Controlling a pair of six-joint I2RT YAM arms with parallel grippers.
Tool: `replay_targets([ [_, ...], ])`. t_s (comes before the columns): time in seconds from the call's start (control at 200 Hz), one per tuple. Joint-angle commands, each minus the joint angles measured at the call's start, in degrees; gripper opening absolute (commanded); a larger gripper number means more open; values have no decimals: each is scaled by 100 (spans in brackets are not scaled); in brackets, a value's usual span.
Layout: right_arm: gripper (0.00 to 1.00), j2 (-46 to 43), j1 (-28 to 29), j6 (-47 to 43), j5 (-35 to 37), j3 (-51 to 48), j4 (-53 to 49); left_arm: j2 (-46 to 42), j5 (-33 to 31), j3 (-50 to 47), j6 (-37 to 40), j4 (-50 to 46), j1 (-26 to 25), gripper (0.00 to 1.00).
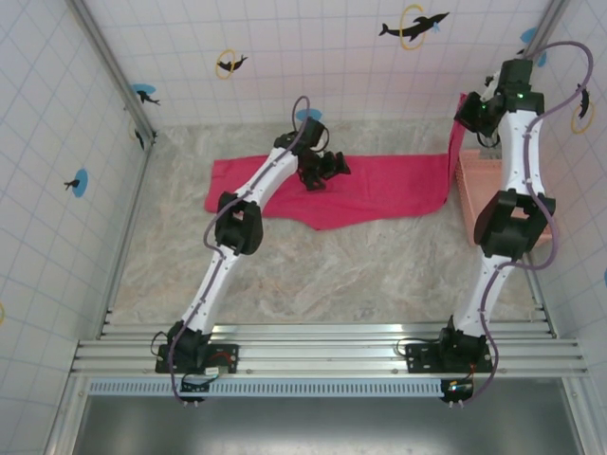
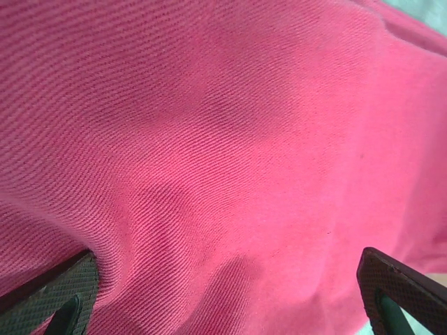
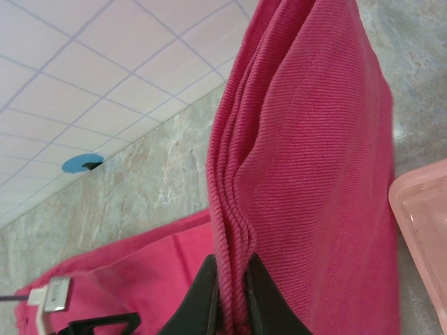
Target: Roll up the long pants
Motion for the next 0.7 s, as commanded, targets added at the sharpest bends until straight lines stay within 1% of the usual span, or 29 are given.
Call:
replay_targets([
  [0.0, 0, -393, 47, -338, -217, 393, -350, 311, 311, -246, -186, 177, 3, 97],
  [0.16, 0, -600, 216, -420, -111, 465, -579, -587, 487, -1019, 155, 722, 303, 97],
  [0.24, 0, -731, 393, -404, -71, 485, -586, -1042, 632, -1265, 361, 589, 572, 97],
  [0.32, 0, -833, 646, -242, -168, 531, -486, -1504, 612, -1370, 829, 239, 878, 97],
  [0.365, 0, -876, 871, -120, -184, 600, -431, -1777, 380, -1341, 1324, -91, 1071, 98],
  [0.435, 0, -897, 1294, 62, -148, 702, -272, -2155, -799, -1279, 2230, -965, 1341, 98],
  [0.465, 0, -881, 1508, 149, -83, 765, -205, -2525, -1223, -1442, 2442, -1126, 1492, 98],
  [0.495, 0, -855, 1721, 253, -31, 816, -122, -2767, -1497, -1722, 2591, -1161, 1667, 97],
  [0.565, 0, -709, 2221, 534, 39, 873, 220, -3359, -1803, -2616, 2678, -1018, 2131, 98],
  [0.696, 0, -64, 3145, 973, 174, 1229, 720, -4278, -1774, -4315, 2650, -588, 2942, 97],
])
